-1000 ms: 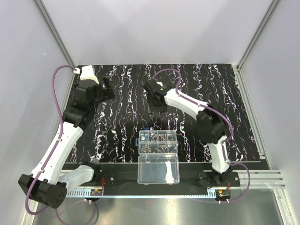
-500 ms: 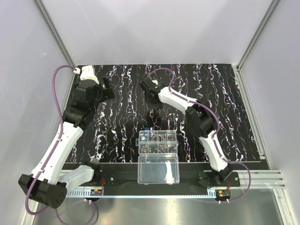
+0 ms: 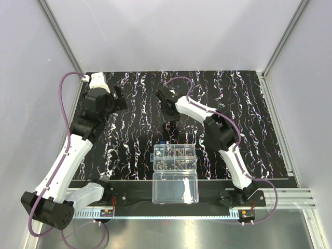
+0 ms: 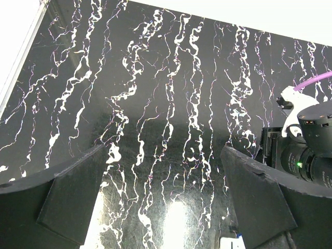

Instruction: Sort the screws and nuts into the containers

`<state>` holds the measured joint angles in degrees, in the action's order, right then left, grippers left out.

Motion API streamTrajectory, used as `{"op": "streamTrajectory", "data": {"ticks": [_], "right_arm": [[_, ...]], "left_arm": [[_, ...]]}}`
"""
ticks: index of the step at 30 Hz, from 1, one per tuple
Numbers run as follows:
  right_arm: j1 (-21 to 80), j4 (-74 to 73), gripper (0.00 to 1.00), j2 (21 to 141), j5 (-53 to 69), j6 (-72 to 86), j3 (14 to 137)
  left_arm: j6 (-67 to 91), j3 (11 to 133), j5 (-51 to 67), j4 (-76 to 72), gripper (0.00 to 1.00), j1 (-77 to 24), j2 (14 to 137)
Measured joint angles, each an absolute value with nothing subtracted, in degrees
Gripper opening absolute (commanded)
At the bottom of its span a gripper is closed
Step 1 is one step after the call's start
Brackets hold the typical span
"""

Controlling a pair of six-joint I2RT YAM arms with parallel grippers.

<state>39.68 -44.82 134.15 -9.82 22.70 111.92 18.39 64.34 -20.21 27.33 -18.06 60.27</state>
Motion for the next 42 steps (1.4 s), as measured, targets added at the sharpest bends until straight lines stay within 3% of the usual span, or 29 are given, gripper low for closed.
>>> {"op": "streamTrajectory", "data": {"ticks": [7, 21, 30, 39, 42], "right_arm": [[39.7, -44.6, 0.43, 135.2, -9.6, 22.3, 112.9], [39.7, -44.2, 0.0, 135.8, -9.8, 21.4, 113.6], [39.7, -43.0, 0.0, 130.3, -8.4, 21.2, 107.3], [43.4, -33.2, 0.0, 97.0, -1.3, 20.1, 79.0], [47.9, -31.7, 0.0, 92.4, 0.2, 20.2, 74.2]], "left_arm": [[18.4, 64.3, -20.3, 27.3, 0.99, -18.1, 60.3], [18.2, 64.3, -21.0, 27.3, 0.99, -18.1, 60.3], [18.2, 64.3, -21.2, 27.4, 0.99, -18.1, 60.3], [18.2, 64.3, -20.9, 27.3, 0.99, -18.1, 60.2], [18.2, 64.3, -20.6, 27.4, 0.99, -18.1, 60.2]]}}
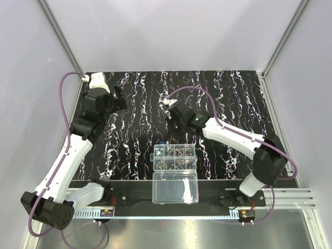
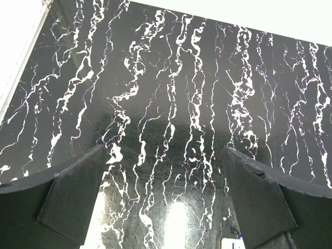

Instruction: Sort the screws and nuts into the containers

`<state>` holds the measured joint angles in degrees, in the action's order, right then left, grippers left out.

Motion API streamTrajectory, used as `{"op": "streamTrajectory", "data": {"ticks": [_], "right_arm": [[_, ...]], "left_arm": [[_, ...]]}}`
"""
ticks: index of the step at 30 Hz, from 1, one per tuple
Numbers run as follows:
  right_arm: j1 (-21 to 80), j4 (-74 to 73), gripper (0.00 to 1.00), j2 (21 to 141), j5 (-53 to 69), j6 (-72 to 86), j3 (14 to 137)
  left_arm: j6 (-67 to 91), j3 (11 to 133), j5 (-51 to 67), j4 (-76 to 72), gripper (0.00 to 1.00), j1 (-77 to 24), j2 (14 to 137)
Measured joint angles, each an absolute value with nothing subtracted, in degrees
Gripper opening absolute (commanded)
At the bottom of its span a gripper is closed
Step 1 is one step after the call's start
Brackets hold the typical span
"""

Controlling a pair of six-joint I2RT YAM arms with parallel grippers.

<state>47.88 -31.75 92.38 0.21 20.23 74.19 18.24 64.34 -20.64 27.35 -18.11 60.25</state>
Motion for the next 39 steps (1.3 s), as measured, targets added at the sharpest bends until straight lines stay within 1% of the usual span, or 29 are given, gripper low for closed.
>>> {"op": "streamTrajectory", "data": {"ticks": [5, 8, 19, 20, 21, 23, 24, 27, 28, 30, 31, 35, 39], "right_arm": [[54.2, -31.3, 0.0, 95.3, 1.8, 20.7, 69.6], [56.2, -31.8, 0.0, 96.2, 2.5, 21.2, 67.4], [56.6, -31.0, 0.0, 96.4, 3.6, 23.7, 63.7], [56.8, -31.0, 0.02, 96.5, 3.9, 23.8, 63.4], [57.0, -31.1, 0.08, 96.6, 4.1, 23.9, 63.3], [57.4, -30.9, 0.16, 96.9, 4.1, 24.2, 63.3], [57.5, -30.9, 0.25, 96.9, 4.1, 24.2, 63.3], [57.6, -31.1, 0.36, 96.9, 4.1, 24.0, 63.6], [57.6, -31.0, 0.43, 96.9, 4.1, 23.9, 63.7], [57.6, -30.8, 0.46, 96.7, 4.1, 23.8, 63.7], [57.6, -30.8, 0.52, 96.5, 4.0, 23.8, 63.7], [57.6, -32.1, 0.56, 95.6, 2.5, 23.8, 64.9], [54.7, -35.2, 0.53, 95.6, -1.1, 24.3, 70.0]], "left_arm": [[18.3, 64.3, -20.0, 27.4, 0.99, -18.2, 60.2], [18.3, 64.3, -19.9, 27.3, 0.99, -18.2, 60.1], [18.5, 64.3, -19.7, 27.3, 0.99, -18.2, 60.0], [18.5, 64.3, -19.7, 27.3, 0.99, -18.2, 60.0], [18.5, 64.3, -19.7, 27.3, 0.99, -18.2, 60.0], [18.5, 64.3, -19.7, 27.3, 0.99, -18.2, 60.0], [18.5, 64.3, -19.7, 27.3, 0.99, -18.3, 60.0], [18.5, 64.3, -19.7, 27.3, 0.99, -18.3, 60.0], [18.5, 64.3, -19.7, 27.3, 0.99, -18.3, 60.0], [18.5, 64.3, -19.7, 27.3, 0.99, -18.3, 60.0], [18.5, 64.3, -19.7, 27.3, 0.99, -18.3, 60.0], [18.5, 64.3, -19.7, 27.3, 0.99, -18.3, 60.0], [18.5, 64.3, -19.7, 27.3, 0.99, -18.3, 60.1]]}}
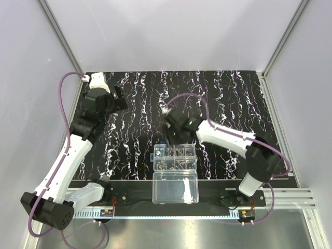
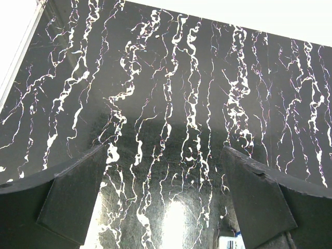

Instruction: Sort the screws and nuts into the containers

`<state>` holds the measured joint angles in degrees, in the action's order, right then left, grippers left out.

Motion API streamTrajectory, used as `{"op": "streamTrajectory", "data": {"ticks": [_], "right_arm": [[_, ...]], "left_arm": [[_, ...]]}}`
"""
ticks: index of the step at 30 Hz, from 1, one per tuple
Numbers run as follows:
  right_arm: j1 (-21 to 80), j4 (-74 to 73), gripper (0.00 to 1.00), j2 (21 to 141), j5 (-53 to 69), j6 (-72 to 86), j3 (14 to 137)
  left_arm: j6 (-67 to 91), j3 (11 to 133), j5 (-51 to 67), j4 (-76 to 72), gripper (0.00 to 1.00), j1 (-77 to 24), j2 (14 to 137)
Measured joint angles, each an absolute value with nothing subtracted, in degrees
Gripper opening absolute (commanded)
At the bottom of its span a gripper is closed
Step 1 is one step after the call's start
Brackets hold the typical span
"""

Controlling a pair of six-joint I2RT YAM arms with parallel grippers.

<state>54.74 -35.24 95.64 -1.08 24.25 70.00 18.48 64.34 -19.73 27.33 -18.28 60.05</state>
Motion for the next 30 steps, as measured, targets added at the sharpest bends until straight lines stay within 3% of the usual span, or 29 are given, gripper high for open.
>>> {"op": "streamTrajectory", "data": {"ticks": [5, 9, 30], "right_arm": [[40.8, -38.5, 0.55, 97.8, -6.1, 26.3, 78.5], [33.1, -39.3, 0.52, 102.5, -11.0, 26.9, 81.2], [29.2, -36.2, 0.49, 116.1, -11.7, 20.3, 82.4]], "left_arm": [[18.5, 64.3, -19.8, 27.3, 0.99, -18.3, 60.1], [18.5, 64.3, -19.8, 27.3, 0.99, -18.3, 60.3], [18.5, 64.3, -19.8, 27.3, 0.99, -18.3, 62.4]]}}
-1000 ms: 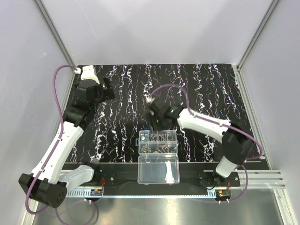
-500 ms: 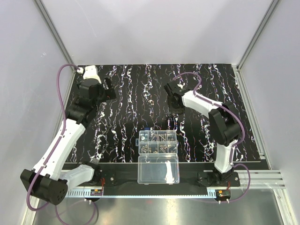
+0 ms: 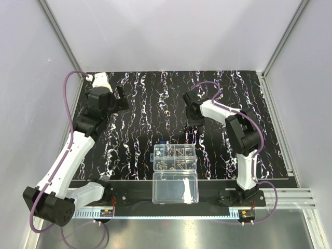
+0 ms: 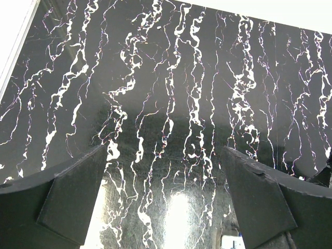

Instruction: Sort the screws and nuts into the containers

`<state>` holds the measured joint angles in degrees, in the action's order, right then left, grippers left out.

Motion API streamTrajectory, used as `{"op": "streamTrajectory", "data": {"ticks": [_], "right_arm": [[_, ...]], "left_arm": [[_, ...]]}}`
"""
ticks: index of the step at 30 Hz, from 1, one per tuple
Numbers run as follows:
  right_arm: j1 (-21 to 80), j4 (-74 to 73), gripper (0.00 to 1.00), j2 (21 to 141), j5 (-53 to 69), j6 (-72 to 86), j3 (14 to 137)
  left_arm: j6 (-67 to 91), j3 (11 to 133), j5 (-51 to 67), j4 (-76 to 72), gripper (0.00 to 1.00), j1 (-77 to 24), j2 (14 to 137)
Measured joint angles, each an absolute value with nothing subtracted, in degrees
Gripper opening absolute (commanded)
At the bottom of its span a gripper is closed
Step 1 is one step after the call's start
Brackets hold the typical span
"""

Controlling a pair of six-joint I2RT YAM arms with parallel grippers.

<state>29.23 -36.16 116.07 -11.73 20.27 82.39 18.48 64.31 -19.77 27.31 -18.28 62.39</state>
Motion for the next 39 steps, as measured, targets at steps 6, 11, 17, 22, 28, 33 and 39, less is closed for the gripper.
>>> {"op": "streamTrajectory", "data": {"ticks": [6, 11, 17, 22, 28, 33, 39], "right_arm": [[29.2, -35.4, 0.41, 116.6, -11.0, 19.6, 83.0], [29.2, -35.4, 0.29, 117.6, -11.0, 19.3, 84.0], [29.2, -35.9, 0.28, 118.0, -11.0, 19.8, 84.7], [29.2, -36.1, 0.17, 118.0, -11.1, 20.8, 84.7], [29.2, -36.2, 0.04, 117.9, -11.1, 21.8, 84.7], [29.2, -37.4, 0.0, 116.6, -10.7, 22.5, 83.9], [30.4, -39.8, 0.0, 110.8, -10.5, 22.7, 84.3]], "left_arm": [[18.5, 64.3, -19.8, 27.3, 0.99, -18.3, 62.4], [18.5, 64.3, -19.8, 27.3, 0.99, -18.3, 62.4], [18.5, 64.3, -19.8, 27.3, 0.99, -18.3, 62.4], [18.5, 64.3, -19.8, 27.3, 0.99, -18.3, 62.4], [18.5, 64.3, -19.8, 27.3, 0.99, -18.3, 62.4], [18.5, 64.3, -19.8, 27.3, 0.99, -18.3, 62.4], [18.5, 64.3, -19.8, 27.3, 0.99, -18.3, 62.4]]}}
